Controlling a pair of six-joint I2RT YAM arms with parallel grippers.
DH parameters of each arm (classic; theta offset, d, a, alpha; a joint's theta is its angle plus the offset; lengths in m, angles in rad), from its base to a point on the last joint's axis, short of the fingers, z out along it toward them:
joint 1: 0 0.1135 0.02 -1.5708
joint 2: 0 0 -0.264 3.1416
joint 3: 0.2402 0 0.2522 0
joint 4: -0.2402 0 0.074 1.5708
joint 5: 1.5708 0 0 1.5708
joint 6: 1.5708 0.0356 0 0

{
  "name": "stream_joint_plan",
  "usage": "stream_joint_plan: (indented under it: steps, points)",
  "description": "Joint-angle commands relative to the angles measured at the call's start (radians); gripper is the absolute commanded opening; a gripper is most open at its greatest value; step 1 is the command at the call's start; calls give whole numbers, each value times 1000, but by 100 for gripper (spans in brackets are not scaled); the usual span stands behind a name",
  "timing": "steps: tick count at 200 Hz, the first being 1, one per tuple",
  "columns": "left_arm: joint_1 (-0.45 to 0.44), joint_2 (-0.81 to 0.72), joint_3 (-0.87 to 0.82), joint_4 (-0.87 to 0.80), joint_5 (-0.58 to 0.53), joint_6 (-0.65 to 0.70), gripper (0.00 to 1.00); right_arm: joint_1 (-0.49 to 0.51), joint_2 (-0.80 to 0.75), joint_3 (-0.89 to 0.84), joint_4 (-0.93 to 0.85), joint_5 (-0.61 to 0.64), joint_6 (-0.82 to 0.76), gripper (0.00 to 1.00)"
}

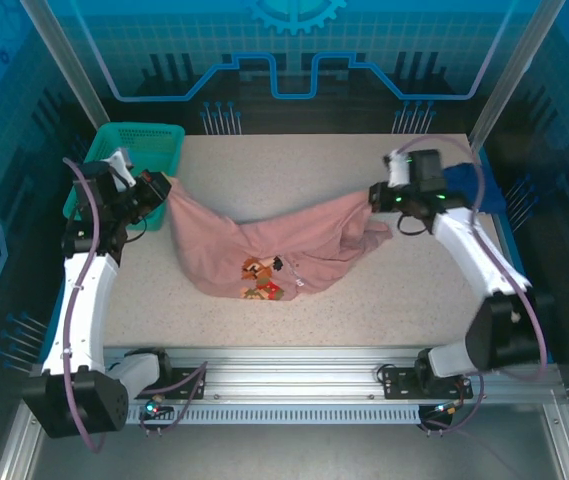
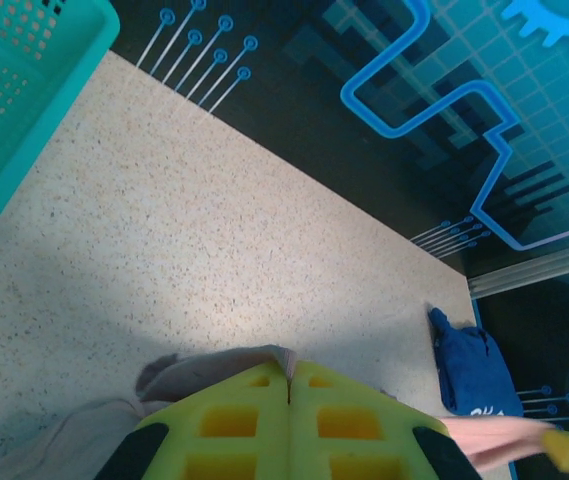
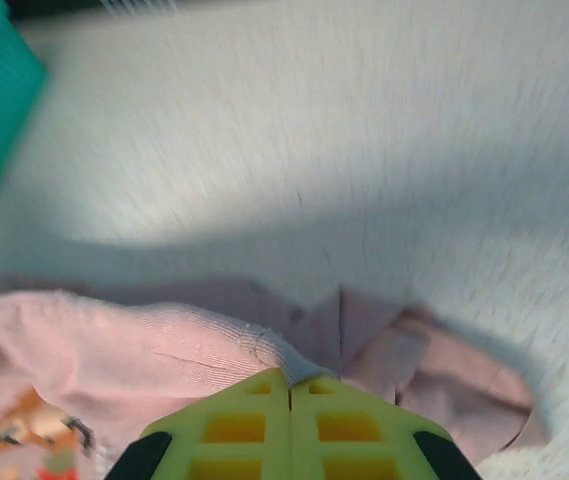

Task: Fold the inside-out t-shirt

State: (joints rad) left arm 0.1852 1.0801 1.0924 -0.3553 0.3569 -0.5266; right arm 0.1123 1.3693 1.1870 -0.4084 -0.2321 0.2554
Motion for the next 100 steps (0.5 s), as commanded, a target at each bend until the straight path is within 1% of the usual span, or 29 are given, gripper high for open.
stream_joint_plan:
  steps: [1, 27, 38, 57, 81, 100]
  points:
    - [16, -48, 64, 53, 1, -28, 0, -38, -61, -26, 62, -141, 35, 0]
    - [29, -75, 92, 87, -18, -57, 0, -84, -115, -41, 91, -171, 51, 0]
    - [35, -83, 110, 88, -28, -64, 0, -101, -129, -47, 109, -205, 70, 0]
    - [47, -91, 138, 105, -36, -80, 0, -109, -142, -35, 120, -239, 76, 0]
    - [56, -80, 198, 115, -48, -103, 0, -110, -148, 16, 107, -244, 77, 0]
    - [59, -44, 292, 102, -68, -98, 0, -110, -140, 95, 81, -242, 90, 0]
